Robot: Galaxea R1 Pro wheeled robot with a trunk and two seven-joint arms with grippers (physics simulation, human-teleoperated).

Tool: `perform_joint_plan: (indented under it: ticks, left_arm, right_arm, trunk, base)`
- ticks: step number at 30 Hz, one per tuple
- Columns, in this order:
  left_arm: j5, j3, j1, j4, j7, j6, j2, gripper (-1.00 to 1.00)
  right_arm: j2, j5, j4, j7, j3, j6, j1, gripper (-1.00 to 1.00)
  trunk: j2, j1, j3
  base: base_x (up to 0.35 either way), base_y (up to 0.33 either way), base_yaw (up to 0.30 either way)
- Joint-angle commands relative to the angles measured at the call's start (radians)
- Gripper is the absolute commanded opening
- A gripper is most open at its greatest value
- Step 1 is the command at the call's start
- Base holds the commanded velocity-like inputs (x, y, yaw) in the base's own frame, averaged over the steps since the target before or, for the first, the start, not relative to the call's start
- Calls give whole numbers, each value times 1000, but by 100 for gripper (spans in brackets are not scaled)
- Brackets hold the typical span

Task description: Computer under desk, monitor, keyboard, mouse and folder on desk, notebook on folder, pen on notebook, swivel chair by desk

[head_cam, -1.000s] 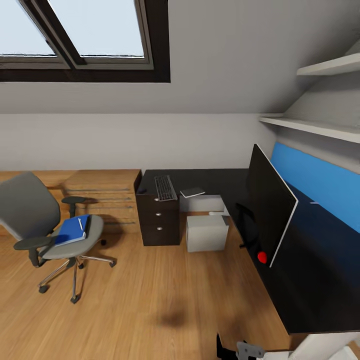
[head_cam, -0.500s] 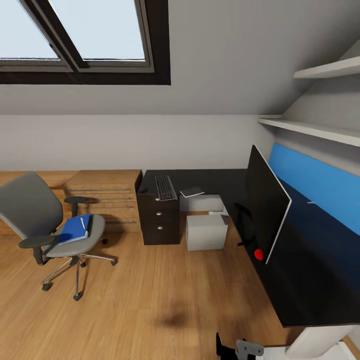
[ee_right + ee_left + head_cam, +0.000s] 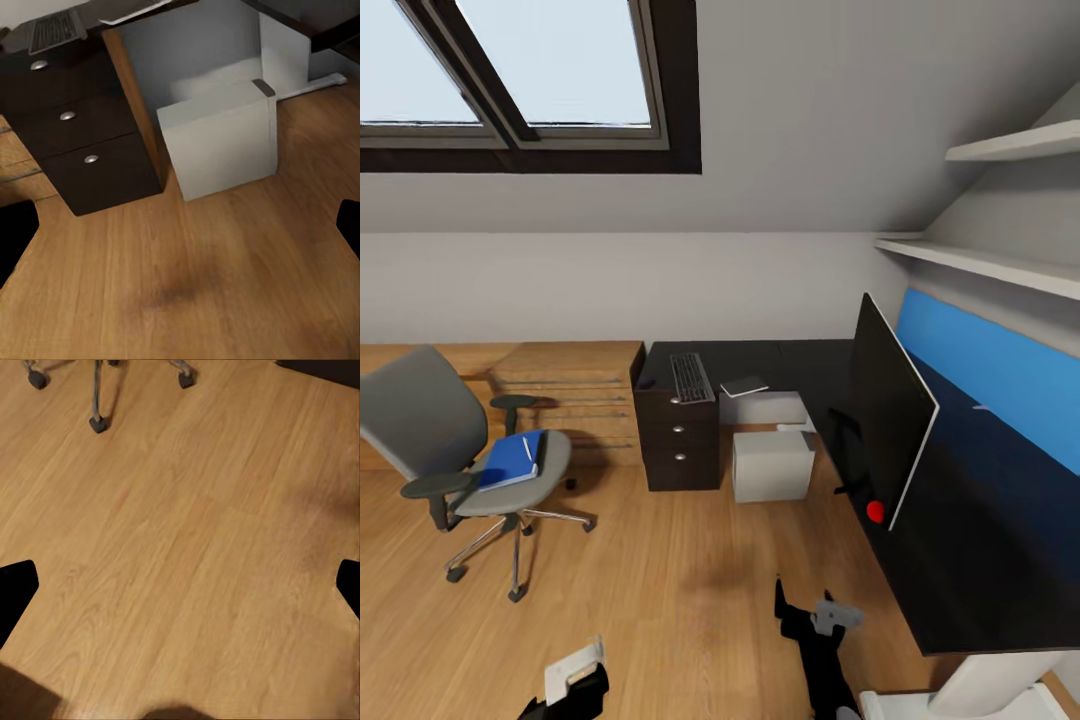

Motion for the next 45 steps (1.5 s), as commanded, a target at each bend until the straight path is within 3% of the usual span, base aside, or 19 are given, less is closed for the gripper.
perform_joint_plan:
  ticks: [1,8,12,17,23,27,30,32,34,35,41,45]
  left_arm:
    - [6,4,0,-37,6,25,0,100]
    - [9,16,0,-254,11,148,-6,100]
    - [9,-4,0,-338,12,188,-30,100]
    - [8,-31,0,-400,18,209,-69,100]
    - [4,-42,0,-428,25,216,-86,100]
    - [3,-41,0,-427,30,218,-79,100]
    - [5,-29,0,-428,34,219,-38,100]
    - [5,-30,0,-429,36,219,-30,100]
    - [5,-45,0,-429,45,219,-23,100]
    - [5,-70,0,-429,65,220,-18,100]
    - [5,-97,0,-430,130,220,-14,100]
    - [6,-99,0,-430,135,220,-14,100]
  right_arm:
    - [1,-6,-32,-11,5,26,-1,100]
    - [5,-9,-294,-96,4,309,-1,100]
    - [3,-16,-448,-165,1,492,-1,100]
    - [0,-24,-571,-250,-10,717,-1,100]
    - [-17,-30,-658,-305,-27,925,-1,100]
    - [-24,-29,-696,-315,-31,967,0,100]
    - [-60,-30,-718,-319,-39,986,1,100]
    - [-76,-32,-723,-319,-40,988,1,100]
    - [-93,-33,-726,-318,-42,990,1,100]
    - [-105,-33,-729,-318,-42,991,1,100]
    - [-116,-32,-724,-314,-44,990,1,100]
    - [-116,-32,-721,-313,-45,966,1,100]
  trunk:
    - [6,-4,2]
    - [55,-30,24]
    - [83,-46,36]
    - [118,-65,52]
    - [160,-88,71]
    - [188,-103,83]
    - [209,-115,93]
    - [223,-122,99]
    - [237,-130,105]
    - [244,-134,108]
    - [286,-157,127]
    - [286,-157,127]
  base:
    - [0,0,0]
    - [0,0,0]
    - [0,0,0]
    - [0,0,0]
    - [0,0,0]
    - [0,0,0]
    - [0,0,0]
    - [0,0,0]
    - [0,0,-55]
    - [0,0,-185]
    - [0,0,-236]
    - [0,0,-264]
